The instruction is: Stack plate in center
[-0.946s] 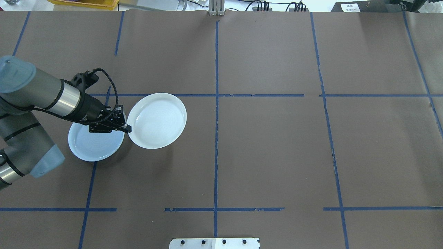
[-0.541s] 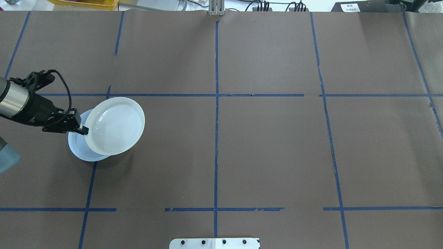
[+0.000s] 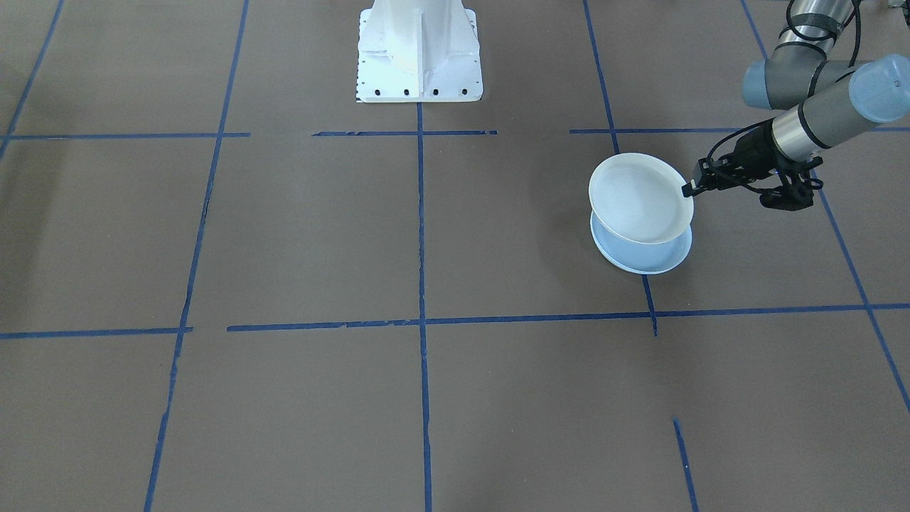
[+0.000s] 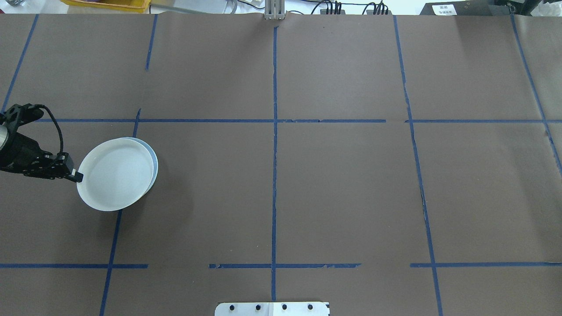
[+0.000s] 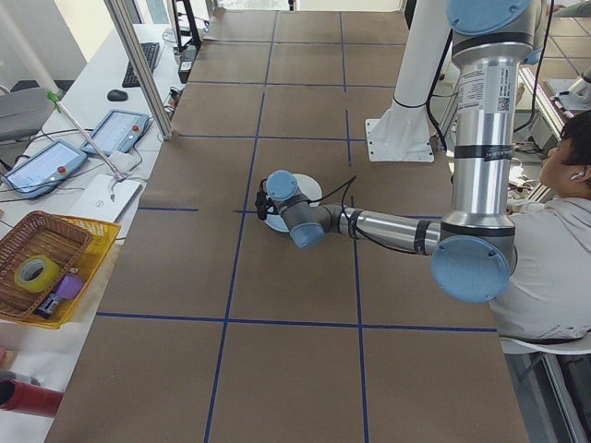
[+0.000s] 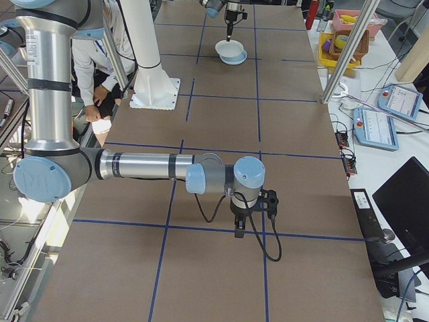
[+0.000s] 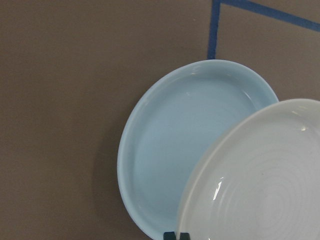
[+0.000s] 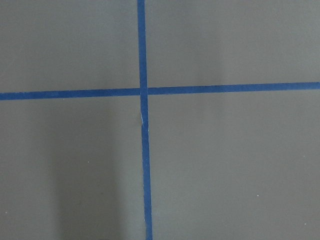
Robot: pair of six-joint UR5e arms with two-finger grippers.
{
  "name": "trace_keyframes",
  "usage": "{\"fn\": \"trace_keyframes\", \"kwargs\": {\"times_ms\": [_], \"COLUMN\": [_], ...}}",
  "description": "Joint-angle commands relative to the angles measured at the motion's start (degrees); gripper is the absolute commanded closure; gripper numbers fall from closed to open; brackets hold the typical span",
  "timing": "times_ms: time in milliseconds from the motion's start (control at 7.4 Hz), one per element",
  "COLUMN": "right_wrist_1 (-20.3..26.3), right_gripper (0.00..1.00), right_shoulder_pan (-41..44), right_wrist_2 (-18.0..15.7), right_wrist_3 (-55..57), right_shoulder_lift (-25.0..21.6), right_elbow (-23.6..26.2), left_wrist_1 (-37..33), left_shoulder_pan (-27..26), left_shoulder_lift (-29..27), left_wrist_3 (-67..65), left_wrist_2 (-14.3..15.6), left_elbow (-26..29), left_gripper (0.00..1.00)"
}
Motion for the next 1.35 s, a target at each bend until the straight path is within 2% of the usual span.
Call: {"fn": "trace_keyframes", "kwargs": {"times_ms": [0,405,1081,1216], "right_wrist_1": [0.1,0.0,0.0,0.0], "right_gripper": [0.00,0.00,0.00,0.00], "right_shoulder_pan": [0.0,0.1,0.0,0.0], "right_wrist_2": [0.0,0.0,0.0,0.0], "right_wrist_3": [0.0,0.0,0.1,0.1], "right_shoulder_lift": [0.0,0.0,0.0,0.0], "right_elbow": [0.0,0.0,0.0,0.0], "left_wrist_1": [0.5,0.7,0.6,0.3], "left_shoulder_pan": [-1.4,-3.2,-2.9,-2.9], "left_shoulder_lift": [-0.4,-2.1,-3.6,-3.6], "left_wrist_3": [0.2,0.2,-0.4,-0.4], "left_wrist_2": [-0.1,-0.2,-0.2,-0.2], "left_elbow": [1.7,4.9,5.6,5.5], "left_gripper": [1.00,1.00,1.00,0.81]}}
